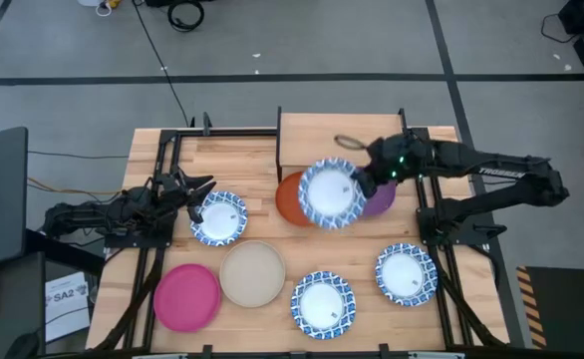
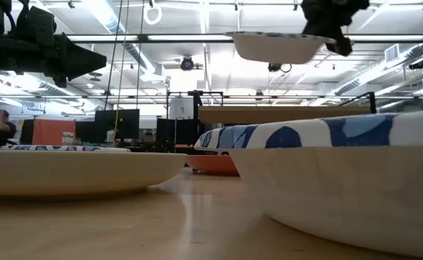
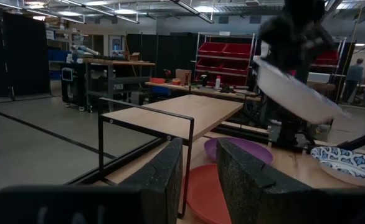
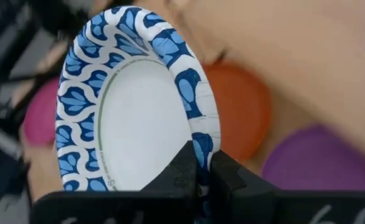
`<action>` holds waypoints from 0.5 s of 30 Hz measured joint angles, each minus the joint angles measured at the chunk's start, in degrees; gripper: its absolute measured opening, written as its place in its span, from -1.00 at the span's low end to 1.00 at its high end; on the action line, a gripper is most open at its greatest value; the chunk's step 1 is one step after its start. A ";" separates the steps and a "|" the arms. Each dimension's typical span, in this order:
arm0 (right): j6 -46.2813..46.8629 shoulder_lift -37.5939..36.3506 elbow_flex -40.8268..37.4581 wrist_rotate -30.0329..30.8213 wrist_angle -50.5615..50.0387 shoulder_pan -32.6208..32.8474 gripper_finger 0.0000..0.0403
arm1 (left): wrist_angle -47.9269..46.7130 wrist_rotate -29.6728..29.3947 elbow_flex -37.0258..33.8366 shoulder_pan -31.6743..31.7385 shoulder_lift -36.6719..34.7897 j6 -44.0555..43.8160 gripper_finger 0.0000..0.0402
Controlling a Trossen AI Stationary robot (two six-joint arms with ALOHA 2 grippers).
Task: Place and stack plates onto a shelf
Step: Put the white plate on the shelf
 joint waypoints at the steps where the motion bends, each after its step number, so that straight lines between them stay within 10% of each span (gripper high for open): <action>1: -0.78 0.09 1.00 0.80 0.23 -1.00 -0.89 | 0.00 0.02 0.00 0.00 0.01 0.00 -0.49; 15: -3.71 8.24 5.27 -4.56 15.90 -17.28 -0.89 | -0.02 0.02 0.00 0.02 0.01 -0.01 -0.49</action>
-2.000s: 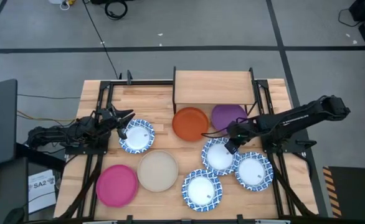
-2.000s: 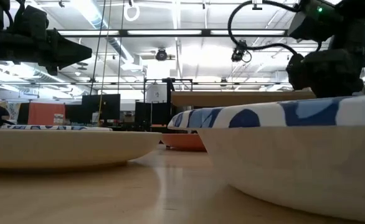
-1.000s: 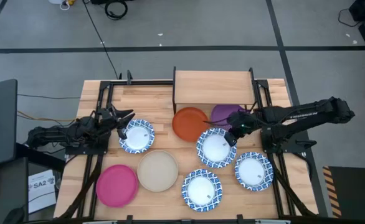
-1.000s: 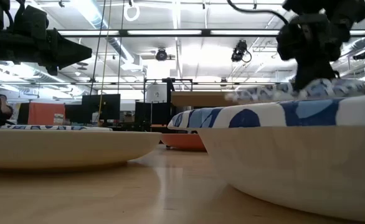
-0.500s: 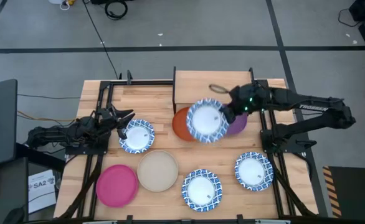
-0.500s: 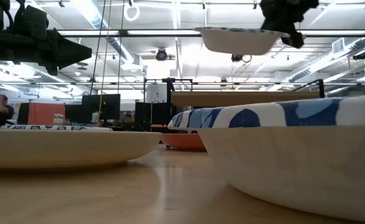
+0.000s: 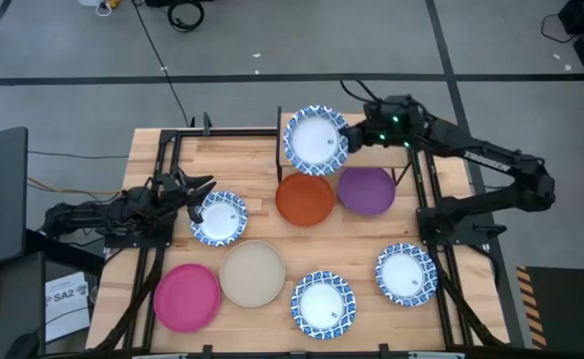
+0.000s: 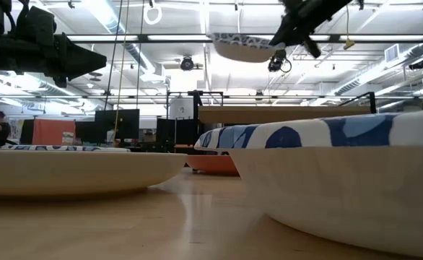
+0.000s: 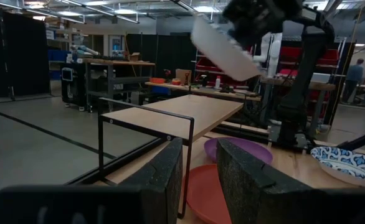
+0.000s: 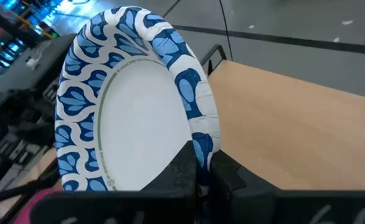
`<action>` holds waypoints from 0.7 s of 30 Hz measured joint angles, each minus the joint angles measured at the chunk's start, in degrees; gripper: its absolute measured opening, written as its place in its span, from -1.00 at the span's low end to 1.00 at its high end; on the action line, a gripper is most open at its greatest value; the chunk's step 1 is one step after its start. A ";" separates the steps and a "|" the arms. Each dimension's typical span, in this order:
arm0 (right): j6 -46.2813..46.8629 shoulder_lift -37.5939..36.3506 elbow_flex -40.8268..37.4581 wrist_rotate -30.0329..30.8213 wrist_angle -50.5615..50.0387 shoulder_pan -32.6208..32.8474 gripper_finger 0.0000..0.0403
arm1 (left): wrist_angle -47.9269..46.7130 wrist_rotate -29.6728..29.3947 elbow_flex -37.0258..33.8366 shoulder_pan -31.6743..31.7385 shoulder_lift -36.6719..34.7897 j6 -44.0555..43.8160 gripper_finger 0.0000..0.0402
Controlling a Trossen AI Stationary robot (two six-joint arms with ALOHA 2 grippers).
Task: Place and stack plates onto a shelf
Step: Put the white plate on the shelf
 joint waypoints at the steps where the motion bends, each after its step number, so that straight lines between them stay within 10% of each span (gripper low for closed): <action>1: 0.00 1.15 0.01 -1.19 1.20 -1.05 -0.89 | 0.00 0.00 0.00 -0.01 -0.02 0.02 -0.49; 21: 0.15 17.20 0.01 -9.77 10.84 -13.17 -0.89 | 0.02 -0.01 0.00 -0.02 -0.02 -0.02 -0.49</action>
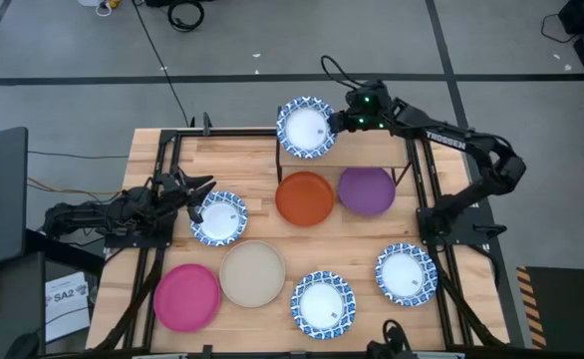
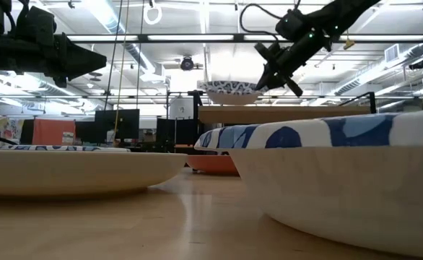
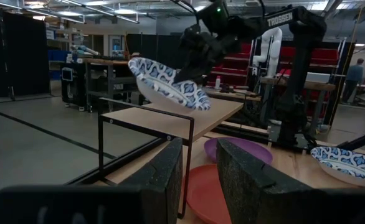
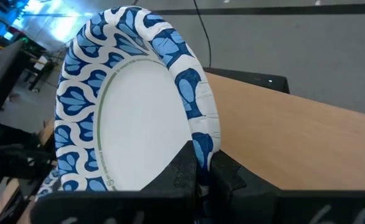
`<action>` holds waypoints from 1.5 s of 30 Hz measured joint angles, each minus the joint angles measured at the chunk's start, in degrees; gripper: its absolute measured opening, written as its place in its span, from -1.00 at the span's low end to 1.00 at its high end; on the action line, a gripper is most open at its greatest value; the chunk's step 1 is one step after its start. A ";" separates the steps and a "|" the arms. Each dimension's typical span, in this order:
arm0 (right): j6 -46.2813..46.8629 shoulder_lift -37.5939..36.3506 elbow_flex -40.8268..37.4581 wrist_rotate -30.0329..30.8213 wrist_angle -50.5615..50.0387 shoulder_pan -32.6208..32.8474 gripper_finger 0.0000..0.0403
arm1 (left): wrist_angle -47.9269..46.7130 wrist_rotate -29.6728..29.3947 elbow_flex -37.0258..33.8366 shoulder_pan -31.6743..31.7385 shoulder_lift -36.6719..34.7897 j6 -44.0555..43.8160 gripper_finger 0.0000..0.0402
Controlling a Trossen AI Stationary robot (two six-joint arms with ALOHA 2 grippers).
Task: Place and stack plates onto a shelf
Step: Put the white plate on the shelf
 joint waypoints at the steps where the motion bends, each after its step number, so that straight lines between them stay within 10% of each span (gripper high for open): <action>1: -0.01 0.39 0.00 -0.03 0.38 -0.13 -0.89 | -0.01 0.01 0.00 0.02 0.01 0.00 -0.49; 45: 0.53 3.93 0.02 -1.46 2.88 -0.41 -0.68 | -0.02 0.02 0.00 0.01 0.02 0.00 -0.49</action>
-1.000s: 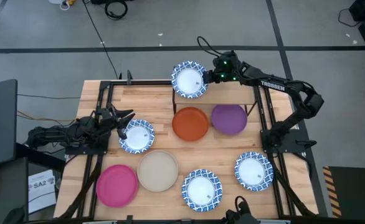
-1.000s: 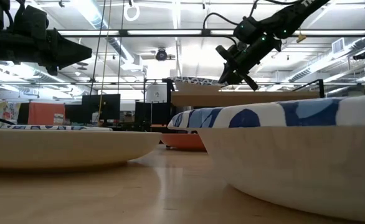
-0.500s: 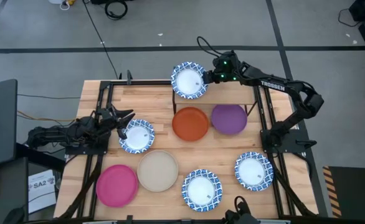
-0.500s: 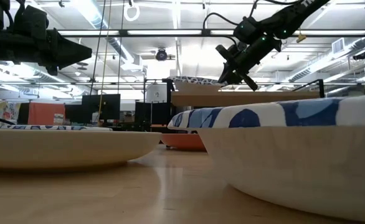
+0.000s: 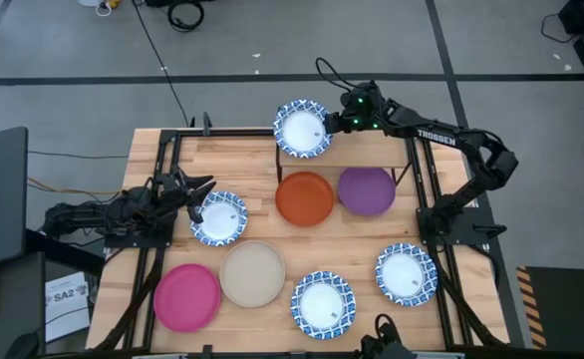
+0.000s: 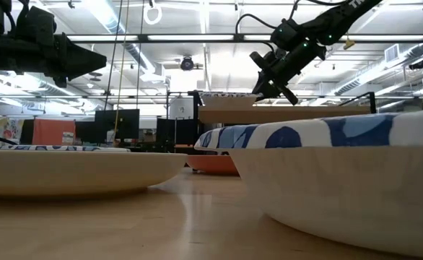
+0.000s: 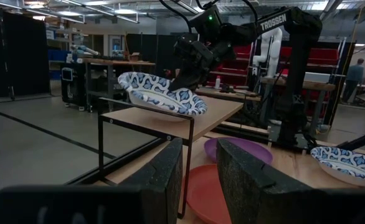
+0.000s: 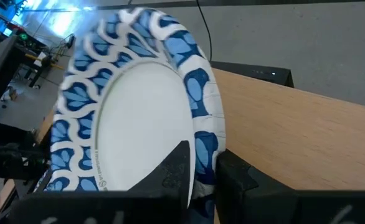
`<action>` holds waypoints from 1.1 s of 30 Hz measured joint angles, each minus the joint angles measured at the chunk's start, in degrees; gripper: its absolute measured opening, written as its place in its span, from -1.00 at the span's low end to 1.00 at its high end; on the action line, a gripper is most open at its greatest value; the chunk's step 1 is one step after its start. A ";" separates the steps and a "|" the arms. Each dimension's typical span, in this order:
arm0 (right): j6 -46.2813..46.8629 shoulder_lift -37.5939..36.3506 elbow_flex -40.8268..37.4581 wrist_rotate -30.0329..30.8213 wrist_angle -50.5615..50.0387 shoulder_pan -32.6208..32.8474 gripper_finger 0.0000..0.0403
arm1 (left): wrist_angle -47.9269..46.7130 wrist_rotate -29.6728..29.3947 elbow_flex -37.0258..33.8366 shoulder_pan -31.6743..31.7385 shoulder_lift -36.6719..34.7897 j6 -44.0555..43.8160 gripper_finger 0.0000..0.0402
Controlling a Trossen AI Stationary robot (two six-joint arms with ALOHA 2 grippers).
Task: Place and stack plates onto a shelf
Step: Put the white plate on the shelf
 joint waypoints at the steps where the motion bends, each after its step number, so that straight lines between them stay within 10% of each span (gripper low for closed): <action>1: 0.00 0.00 0.00 0.18 0.00 0.00 -0.66 | 0.00 0.00 0.00 -0.01 -0.01 0.00 -0.49; 33: -4.66 -0.07 -0.02 4.68 2.17 0.00 0.10 | 0.00 0.00 0.00 -0.01 -0.02 -0.02 -0.49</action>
